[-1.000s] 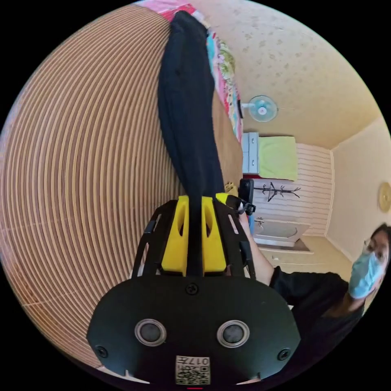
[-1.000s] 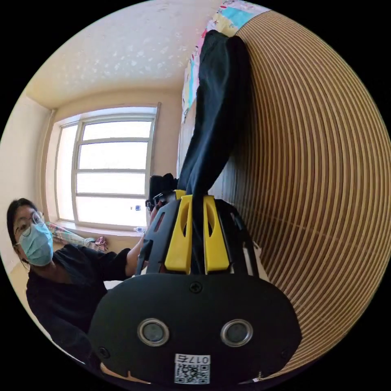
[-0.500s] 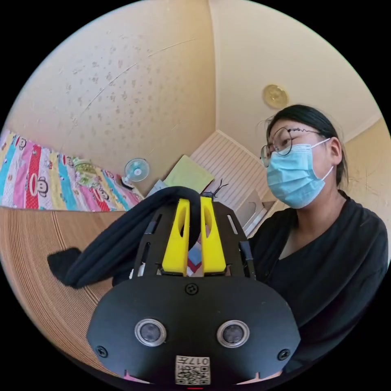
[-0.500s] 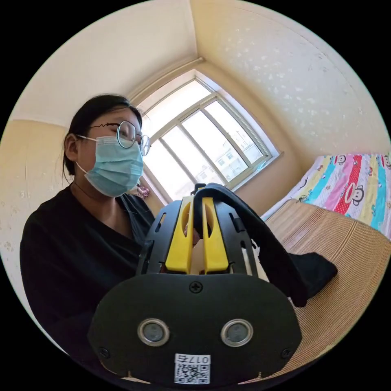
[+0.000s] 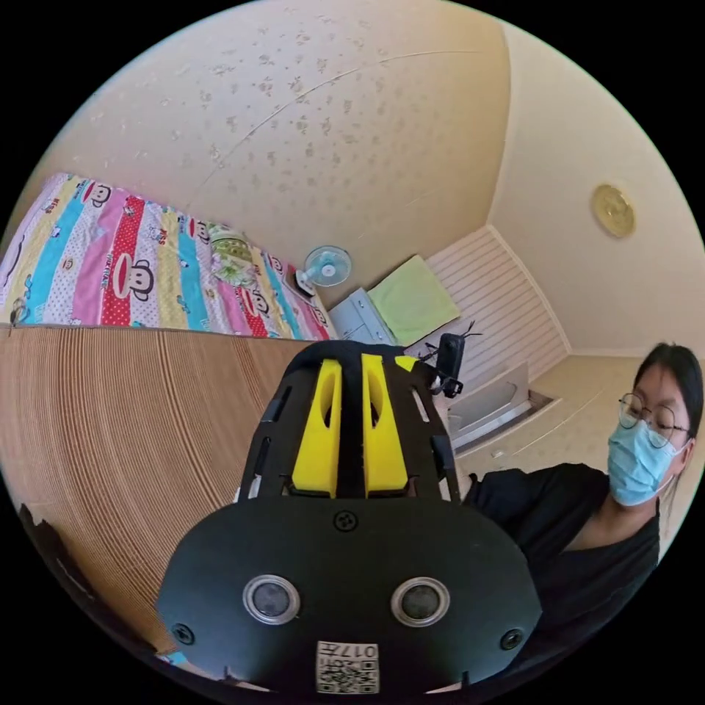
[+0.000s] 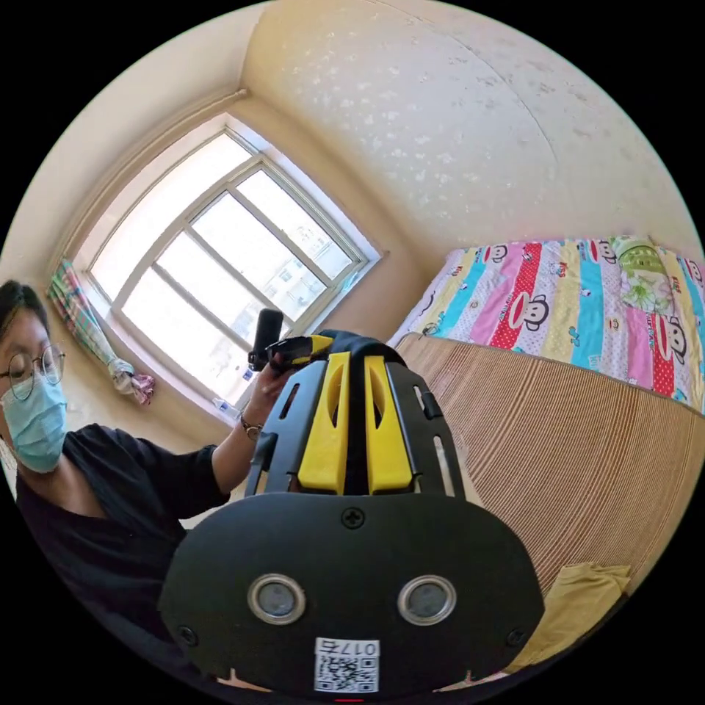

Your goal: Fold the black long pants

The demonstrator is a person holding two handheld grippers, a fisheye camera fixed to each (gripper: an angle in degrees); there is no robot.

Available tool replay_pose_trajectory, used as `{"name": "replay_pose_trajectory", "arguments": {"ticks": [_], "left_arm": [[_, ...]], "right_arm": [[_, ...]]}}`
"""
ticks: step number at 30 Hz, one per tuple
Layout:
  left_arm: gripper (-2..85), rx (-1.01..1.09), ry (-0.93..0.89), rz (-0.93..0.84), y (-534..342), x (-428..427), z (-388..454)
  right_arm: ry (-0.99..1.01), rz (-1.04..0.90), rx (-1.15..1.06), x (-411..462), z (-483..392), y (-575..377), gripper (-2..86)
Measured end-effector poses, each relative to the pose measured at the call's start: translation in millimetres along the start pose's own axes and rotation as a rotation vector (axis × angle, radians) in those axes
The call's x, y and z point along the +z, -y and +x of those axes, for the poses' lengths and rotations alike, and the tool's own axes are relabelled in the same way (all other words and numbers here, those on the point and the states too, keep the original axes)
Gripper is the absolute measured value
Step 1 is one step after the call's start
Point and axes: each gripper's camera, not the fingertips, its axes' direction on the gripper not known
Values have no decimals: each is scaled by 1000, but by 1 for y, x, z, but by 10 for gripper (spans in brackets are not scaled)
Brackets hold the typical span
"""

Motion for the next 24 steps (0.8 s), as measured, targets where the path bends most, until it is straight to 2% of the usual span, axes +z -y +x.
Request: {"name": "replay_pose_trajectory", "arguments": {"ticks": [3,5,7,11,13,14,16,19,22,24], "left_arm": [[51,16,148,-112,-7,33,-23],[51,18,219,-201,-34,60,-42],[52,-108,224,-291,-99,94,-80],[61,-375,196,-456,-223,145,-126],[71,-538,321,-535,-285,152,-139],[73,-570,345,-518,-294,147,-140],[81,-656,270,-320,-306,113,-146],[123,-700,203,-118,-290,83,-164],[183,-621,298,-51,-249,83,-179],[206,-581,249,-58,-224,100,-195]], "right_arm": [[-108,-82,28,40,10,-10,19],[-209,-181,15,89,22,-55,20],[-206,-256,95,128,44,-112,22],[-162,-426,438,191,96,-268,26],[-179,-519,534,200,107,-318,30],[-179,-548,592,199,111,-340,36],[-171,-523,647,188,116,-353,55],[-172,-443,662,175,133,-335,103],[-118,-383,609,188,159,-287,148],[-27,-362,580,216,184,-248,186]]}}
